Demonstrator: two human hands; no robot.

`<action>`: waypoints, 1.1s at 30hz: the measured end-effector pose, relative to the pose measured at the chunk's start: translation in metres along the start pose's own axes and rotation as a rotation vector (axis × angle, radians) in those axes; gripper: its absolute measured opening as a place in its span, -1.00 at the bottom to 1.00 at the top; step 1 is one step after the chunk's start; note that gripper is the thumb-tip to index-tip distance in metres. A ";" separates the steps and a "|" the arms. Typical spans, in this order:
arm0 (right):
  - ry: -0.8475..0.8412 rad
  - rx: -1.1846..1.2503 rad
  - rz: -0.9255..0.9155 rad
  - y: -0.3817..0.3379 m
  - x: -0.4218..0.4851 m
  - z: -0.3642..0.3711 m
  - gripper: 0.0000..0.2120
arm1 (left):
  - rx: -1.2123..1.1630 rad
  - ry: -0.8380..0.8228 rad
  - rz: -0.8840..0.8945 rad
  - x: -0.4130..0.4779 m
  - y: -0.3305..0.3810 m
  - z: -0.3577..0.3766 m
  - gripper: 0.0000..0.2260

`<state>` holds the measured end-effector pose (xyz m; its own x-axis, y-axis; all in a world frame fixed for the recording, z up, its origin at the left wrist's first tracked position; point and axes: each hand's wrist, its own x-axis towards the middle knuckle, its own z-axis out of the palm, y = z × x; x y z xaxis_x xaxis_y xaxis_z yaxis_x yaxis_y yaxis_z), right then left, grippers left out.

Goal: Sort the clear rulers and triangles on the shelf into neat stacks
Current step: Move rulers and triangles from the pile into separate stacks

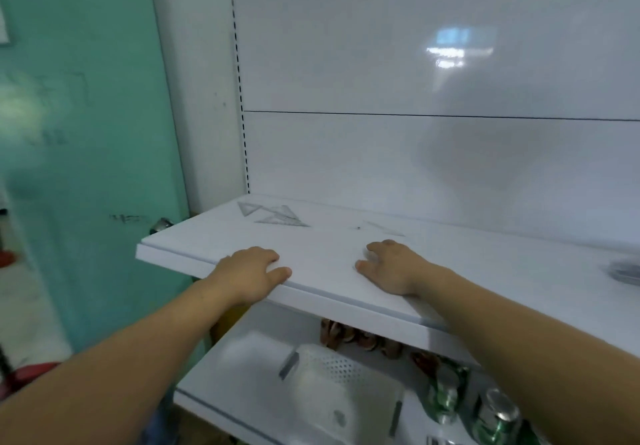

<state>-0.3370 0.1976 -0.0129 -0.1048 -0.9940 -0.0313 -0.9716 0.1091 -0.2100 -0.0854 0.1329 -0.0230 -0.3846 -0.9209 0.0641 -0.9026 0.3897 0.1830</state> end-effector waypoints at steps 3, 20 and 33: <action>0.059 -0.002 0.054 -0.001 0.024 0.001 -0.32 | -0.002 -0.001 -0.034 0.024 -0.018 -0.005 -0.44; 0.100 0.008 0.017 0.007 0.144 0.002 -0.66 | -0.034 0.064 0.042 0.133 -0.040 -0.002 -0.56; 0.186 -0.085 0.139 -0.060 0.051 0.012 -0.78 | -0.125 0.127 0.384 0.076 -0.075 -0.014 -0.86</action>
<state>-0.2819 0.1408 -0.0138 -0.2688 -0.9547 0.1279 -0.9585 0.2520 -0.1332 -0.0440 0.0337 -0.0179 -0.6542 -0.7067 0.2695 -0.6653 0.7072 0.2393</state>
